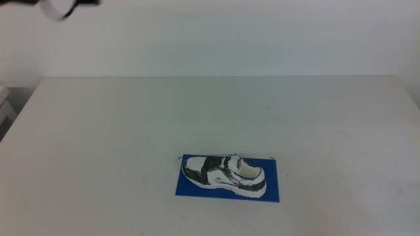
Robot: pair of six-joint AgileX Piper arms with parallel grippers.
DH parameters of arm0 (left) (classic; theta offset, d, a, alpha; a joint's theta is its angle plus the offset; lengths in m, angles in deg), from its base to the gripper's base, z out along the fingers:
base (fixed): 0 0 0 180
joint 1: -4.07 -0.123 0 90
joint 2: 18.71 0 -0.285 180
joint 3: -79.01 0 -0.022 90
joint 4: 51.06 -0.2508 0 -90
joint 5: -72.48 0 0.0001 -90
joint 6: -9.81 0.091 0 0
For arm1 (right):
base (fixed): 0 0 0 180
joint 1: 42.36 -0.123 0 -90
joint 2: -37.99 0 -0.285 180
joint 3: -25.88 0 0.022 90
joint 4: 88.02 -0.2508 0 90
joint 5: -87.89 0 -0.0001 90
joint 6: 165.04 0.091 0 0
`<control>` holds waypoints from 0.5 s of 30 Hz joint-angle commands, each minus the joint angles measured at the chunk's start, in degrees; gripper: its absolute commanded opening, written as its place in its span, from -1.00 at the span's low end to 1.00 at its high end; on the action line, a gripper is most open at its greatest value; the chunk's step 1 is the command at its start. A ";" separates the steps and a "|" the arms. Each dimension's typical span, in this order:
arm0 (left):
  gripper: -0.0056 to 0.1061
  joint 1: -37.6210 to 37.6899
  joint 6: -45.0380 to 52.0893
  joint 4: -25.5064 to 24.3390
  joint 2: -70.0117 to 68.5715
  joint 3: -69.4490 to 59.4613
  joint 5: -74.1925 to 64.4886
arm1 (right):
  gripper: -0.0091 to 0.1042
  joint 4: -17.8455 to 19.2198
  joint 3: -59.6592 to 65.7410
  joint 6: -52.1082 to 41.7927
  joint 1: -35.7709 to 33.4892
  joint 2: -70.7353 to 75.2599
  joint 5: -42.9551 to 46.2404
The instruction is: Use one arm to grab the shoe from the table and place it on the mat.
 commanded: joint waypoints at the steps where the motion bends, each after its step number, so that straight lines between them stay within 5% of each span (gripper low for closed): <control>1: 0.78 -3.79 0.69 1.92 -7.89 -9.71 13.74 | 0.33 0.49 -0.54 -0.72 -0.18 1.21 4.54; 8: 0.78 -16.39 4.55 7.03 -28.61 -44.62 46.34 | 0.33 0.49 -0.54 -0.72 -0.18 1.21 4.54; 15: 0.78 -23.87 16.38 13.33 -47.60 -66.96 56.54 | 0.33 0.49 -0.54 -0.72 -0.18 1.21 4.54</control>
